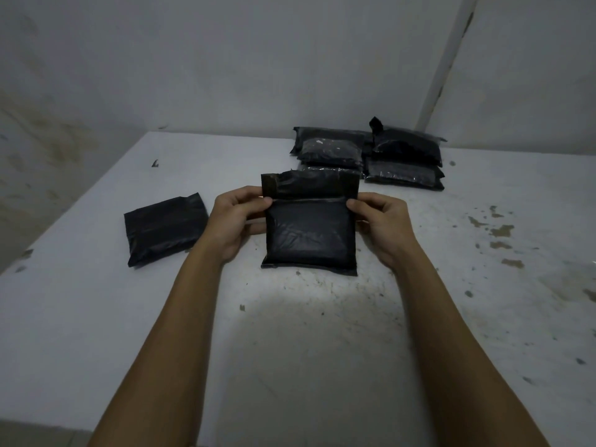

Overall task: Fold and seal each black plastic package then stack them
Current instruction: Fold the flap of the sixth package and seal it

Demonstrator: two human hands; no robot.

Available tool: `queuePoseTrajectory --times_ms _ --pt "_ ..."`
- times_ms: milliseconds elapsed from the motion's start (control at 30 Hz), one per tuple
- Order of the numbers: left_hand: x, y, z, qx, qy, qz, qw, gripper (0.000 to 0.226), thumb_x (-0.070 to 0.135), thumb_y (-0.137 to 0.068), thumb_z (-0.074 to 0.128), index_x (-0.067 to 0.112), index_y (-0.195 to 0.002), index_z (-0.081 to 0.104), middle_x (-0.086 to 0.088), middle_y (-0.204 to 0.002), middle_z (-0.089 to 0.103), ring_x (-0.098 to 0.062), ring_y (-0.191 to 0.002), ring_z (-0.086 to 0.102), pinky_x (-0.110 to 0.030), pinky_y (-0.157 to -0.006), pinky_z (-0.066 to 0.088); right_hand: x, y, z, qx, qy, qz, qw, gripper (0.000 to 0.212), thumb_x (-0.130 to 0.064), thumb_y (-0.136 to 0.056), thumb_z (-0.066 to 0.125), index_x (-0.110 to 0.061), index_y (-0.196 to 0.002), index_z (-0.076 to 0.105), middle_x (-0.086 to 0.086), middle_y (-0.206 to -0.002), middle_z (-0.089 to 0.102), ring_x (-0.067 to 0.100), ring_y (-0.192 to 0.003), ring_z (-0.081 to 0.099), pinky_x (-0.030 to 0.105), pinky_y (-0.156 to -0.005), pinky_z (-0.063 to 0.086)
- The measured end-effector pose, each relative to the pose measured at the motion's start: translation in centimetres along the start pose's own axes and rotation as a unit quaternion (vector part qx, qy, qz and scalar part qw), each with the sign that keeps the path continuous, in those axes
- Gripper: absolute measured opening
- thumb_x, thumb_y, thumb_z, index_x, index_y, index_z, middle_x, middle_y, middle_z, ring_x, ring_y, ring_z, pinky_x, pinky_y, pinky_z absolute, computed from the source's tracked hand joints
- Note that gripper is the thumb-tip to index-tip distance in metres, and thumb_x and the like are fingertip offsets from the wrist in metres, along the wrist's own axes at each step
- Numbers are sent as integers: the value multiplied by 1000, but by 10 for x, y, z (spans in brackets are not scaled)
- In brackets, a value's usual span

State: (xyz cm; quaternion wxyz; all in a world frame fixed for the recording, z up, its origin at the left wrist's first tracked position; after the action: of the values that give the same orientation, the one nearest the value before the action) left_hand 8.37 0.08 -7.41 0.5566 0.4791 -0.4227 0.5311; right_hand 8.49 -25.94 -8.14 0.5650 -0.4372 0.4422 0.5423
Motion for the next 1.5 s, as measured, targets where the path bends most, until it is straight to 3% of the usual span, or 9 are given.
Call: queuePoseTrajectory --times_ms 467,800,967,1100,1300,1500 --pt "-2 1 -6 -28 26 8 999 20 -7 -97 58 5 -104 72 -8 -97 74 -20 -86 73 -31 -63 60 0 1 -3 -18 5 -23 1000 21 9 -94 61 -6 -98 75 6 -88 78 18 -80 73 28 -67 59" --pt "-4 4 -2 -75 15 48 996 24 -11 -92 62 6 -105 73 -8 -100 75 -19 -93 74 -29 -78 61 -2 3 0 -14 -16 -36 999 41 10 -96 59 -22 -80 80 1 -84 78 12 -78 73 24 -70 58" --pt "-5 2 -4 -62 11 56 996 14 -4 -84 70 -1 -97 72 -14 -99 75 -23 -94 74 -30 -79 61 1 1 -2 -11 15 -51 999 30 8 -96 59 -15 -92 77 4 -93 78 17 -88 73 26 -76 58" --pt "-7 1 -5 -57 21 57 997 15 5 -76 75 4 -90 77 -12 -97 77 -24 -96 74 -31 -82 61 2 -1 -3 -12 26 -54 998 25 8 -96 60 -11 -92 76 8 -97 75 20 -88 72 28 -76 58" --pt "-8 -1 -10 -60 14 58 996 30 -10 -91 64 13 -85 82 -13 -101 77 -26 -101 73 -32 -84 60 3 -2 -3 -26 5 -57 998 23 8 -94 63 -10 -86 75 10 -98 70 21 -87 69 31 -77 59" --pt "-5 2 -6 -58 4 57 997 37 -12 -95 57 11 -82 83 -9 -91 78 -19 -91 75 -28 -78 61 4 -4 -3 -20 10 -52 998 31 16 -91 60 -9 -79 74 7 -87 70 18 -80 68 24 -67 55"
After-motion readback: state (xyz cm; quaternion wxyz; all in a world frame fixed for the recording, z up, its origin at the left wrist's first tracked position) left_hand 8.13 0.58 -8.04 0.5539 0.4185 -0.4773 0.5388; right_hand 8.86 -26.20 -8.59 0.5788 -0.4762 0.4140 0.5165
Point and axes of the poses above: each hand's wrist, its own y-axis away from the middle knuckle, its own z-axis out of the palm, x = y × z, the point moved 2 cm from there along -y, towards the middle knuckle
